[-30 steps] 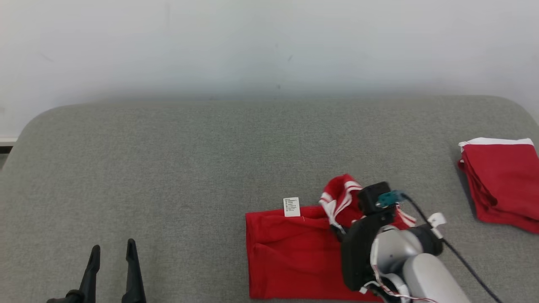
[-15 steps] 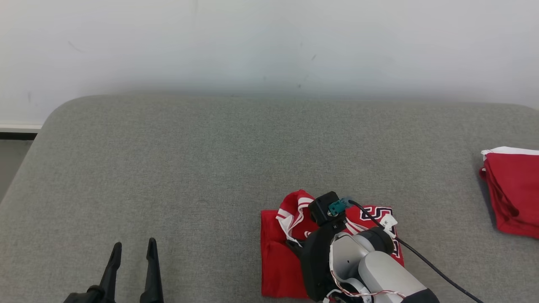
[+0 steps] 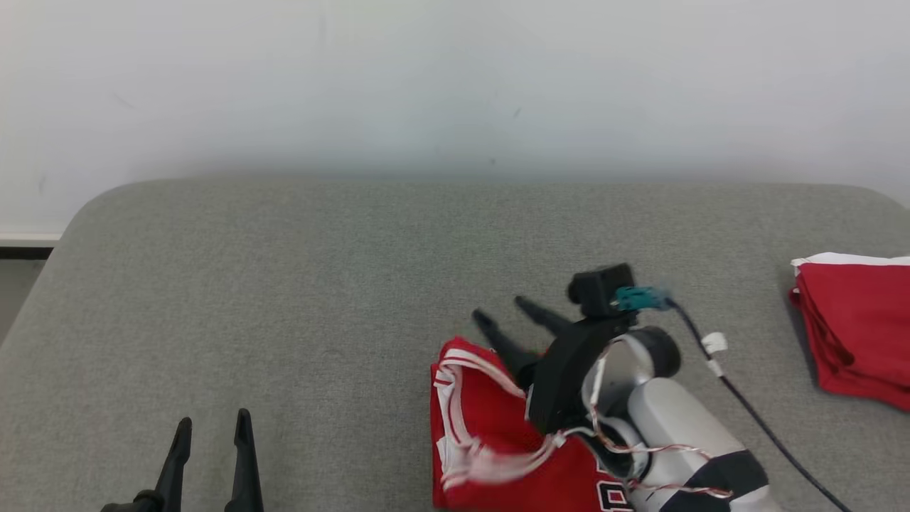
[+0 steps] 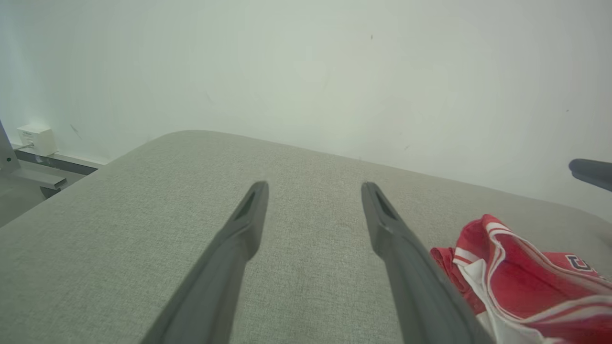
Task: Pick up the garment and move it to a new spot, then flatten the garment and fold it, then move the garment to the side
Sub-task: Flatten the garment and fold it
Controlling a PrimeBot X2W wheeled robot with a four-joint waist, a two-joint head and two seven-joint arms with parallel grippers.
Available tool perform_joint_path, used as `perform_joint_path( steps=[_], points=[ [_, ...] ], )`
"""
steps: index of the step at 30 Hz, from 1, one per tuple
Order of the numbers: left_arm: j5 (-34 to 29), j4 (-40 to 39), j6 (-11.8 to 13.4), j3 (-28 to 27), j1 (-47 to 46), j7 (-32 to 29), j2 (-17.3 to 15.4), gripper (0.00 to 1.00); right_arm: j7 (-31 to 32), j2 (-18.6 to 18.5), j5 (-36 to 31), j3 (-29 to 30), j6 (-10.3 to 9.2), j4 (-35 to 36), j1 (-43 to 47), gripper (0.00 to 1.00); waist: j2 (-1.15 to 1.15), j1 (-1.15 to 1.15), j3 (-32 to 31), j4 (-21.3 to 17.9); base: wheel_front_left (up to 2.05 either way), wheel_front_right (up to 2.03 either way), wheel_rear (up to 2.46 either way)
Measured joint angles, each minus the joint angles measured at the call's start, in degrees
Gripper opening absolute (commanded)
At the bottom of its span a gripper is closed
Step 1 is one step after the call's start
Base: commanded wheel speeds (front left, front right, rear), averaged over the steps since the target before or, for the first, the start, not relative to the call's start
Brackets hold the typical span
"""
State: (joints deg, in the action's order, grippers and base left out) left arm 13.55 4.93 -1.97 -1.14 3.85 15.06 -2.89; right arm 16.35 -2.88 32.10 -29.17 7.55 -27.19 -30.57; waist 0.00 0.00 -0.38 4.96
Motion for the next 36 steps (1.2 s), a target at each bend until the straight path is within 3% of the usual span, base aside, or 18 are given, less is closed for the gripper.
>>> perform_joint_path(
  steps=[7, 13, 19, 26, 36],
  points=[
    [-0.6, -0.7, -0.1, -0.9, 0.0, 0.0, 0.0, 1.00, -5.6, -0.4, -8.7, 13.3, 0.00, 0.4, 2.4, 1.00, 0.00, 0.00, -0.6, -2.2, 0.00, 0.00, 0.00],
    [-1.0, -0.5, -0.3, -1.2, -0.5, 0.0, 0.0, 1.00, -10.8, -2.9, -15.3, 20.7, 0.00, 3.6, 8.4, 1.00, 0.00, 0.00, -0.8, -4.4, 0.00, 0.00, 0.00],
    [-1.4, 0.0, -0.3, -1.2, -1.8, 0.0, 0.0, 1.00, -16.0, -5.5, -17.1, 22.6, 0.00, 7.5, 15.2, 1.00, 0.00, 0.00, -1.2, -6.7, 0.00, 0.00, 0.00],
    [-1.3, 0.6, -0.2, -1.5, -2.5, 0.0, 0.0, 1.00, -23.5, -8.7, -16.9, 19.9, 0.00, 9.9, 19.9, 1.00, 0.00, 0.00, -1.7, -9.4, 0.00, 0.00, 0.00],
    [-1.6, 1.3, 0.0, -1.4, -1.0, 0.0, 0.0, 1.00, -27.2, -8.6, -16.0, 20.2, 0.00, 6.9, 21.5, 1.00, 0.00, 0.00, -2.8, -12.3, 0.00, 0.00, 0.00]
  ],
)
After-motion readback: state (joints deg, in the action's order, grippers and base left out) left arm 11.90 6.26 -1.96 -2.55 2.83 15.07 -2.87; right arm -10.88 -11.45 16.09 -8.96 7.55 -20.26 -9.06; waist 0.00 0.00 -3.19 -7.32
